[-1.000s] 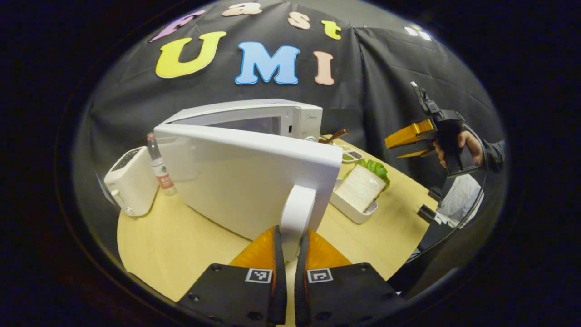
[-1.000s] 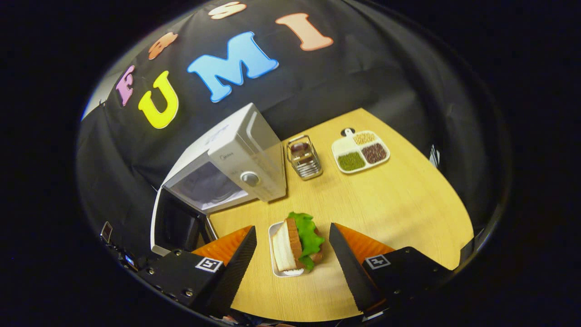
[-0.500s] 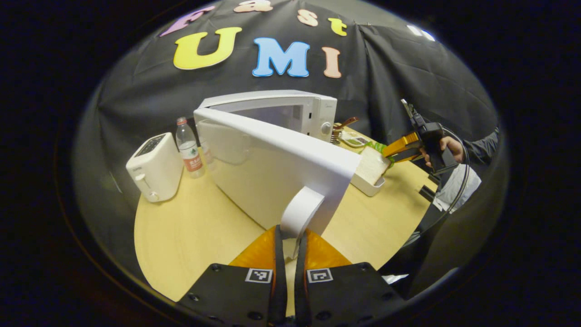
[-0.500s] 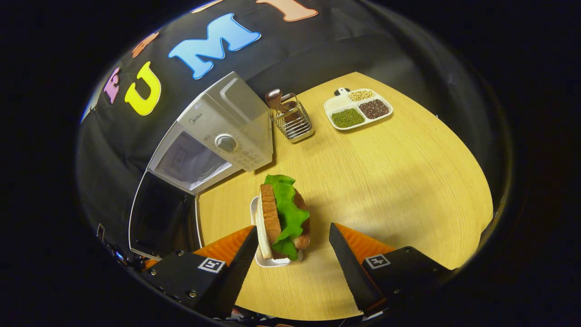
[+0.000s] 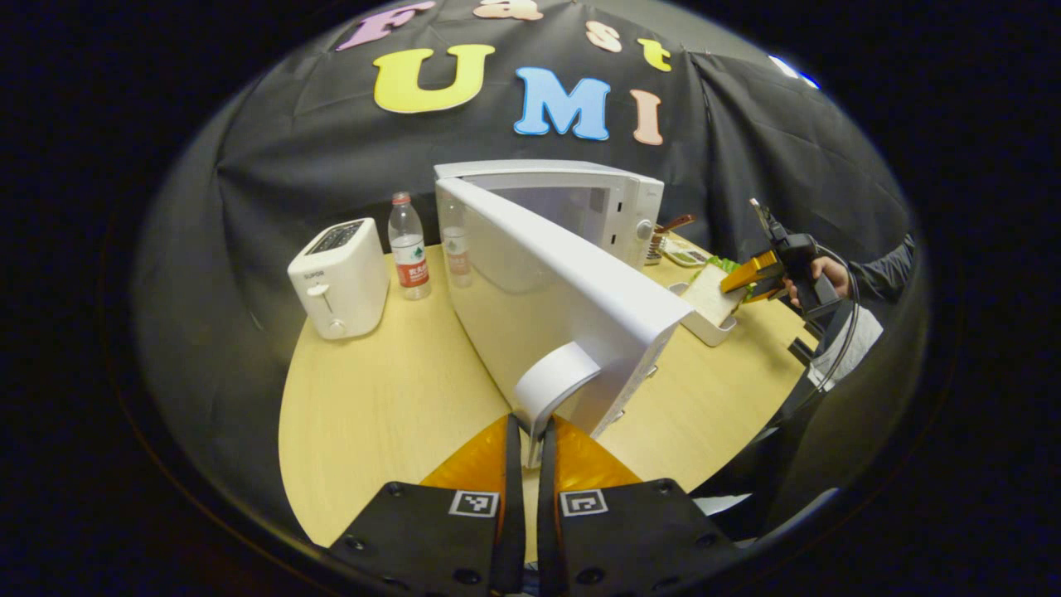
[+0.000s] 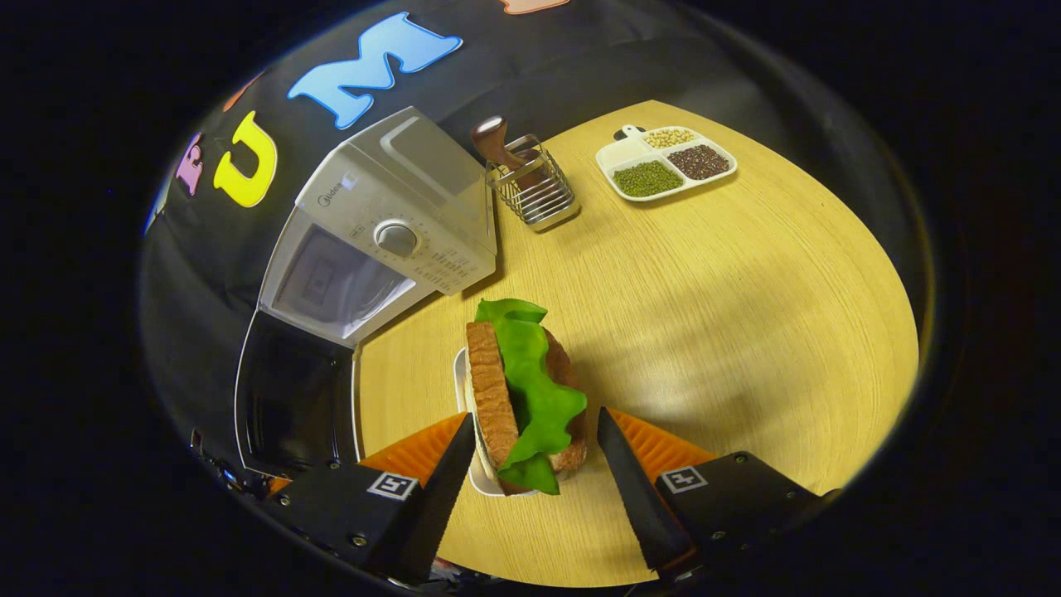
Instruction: Open the microwave oven with the left hand, put the food in, and close the microwave oven.
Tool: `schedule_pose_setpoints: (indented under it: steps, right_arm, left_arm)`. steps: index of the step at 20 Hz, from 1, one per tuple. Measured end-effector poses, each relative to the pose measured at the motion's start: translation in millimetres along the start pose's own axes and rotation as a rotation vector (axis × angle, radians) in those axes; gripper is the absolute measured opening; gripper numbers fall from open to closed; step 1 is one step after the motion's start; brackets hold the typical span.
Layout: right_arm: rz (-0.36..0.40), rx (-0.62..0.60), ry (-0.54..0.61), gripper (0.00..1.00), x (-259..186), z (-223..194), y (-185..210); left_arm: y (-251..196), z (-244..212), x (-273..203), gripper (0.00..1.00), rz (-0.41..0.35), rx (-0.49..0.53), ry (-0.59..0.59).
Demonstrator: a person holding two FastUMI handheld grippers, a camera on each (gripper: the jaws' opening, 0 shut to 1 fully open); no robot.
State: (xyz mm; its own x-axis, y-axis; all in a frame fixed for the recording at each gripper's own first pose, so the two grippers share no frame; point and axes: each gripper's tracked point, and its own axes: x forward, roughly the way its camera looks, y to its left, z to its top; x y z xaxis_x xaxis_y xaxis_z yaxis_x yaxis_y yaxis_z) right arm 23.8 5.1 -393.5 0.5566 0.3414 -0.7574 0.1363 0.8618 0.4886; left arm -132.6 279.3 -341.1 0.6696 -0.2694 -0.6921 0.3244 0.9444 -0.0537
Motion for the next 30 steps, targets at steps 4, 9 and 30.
schedule_pose_setpoints:
  steps: [4, 9, 30]
  right_arm:
    - [0.003, 0.027, 0.017, 0.82, 4.8, -0.5, 7.1]
    - [0.005, 0.024, 0.032, 0.55, 3.3, 2.3, 13.4]
    - [0.403, 0.086, -0.233, 0.29, -39.5, 35.4, 221.1]
  left_arm:
    - [20.4, 1.8, -10.7, 0.18, 0.047, -0.008, -0.044]
    - [49.2, 7.0, -37.0, 1.00, 0.153, -0.065, -0.134]
    - [-24.3, 158.2, -166.4, 0.97, 0.350, -0.141, -0.665]
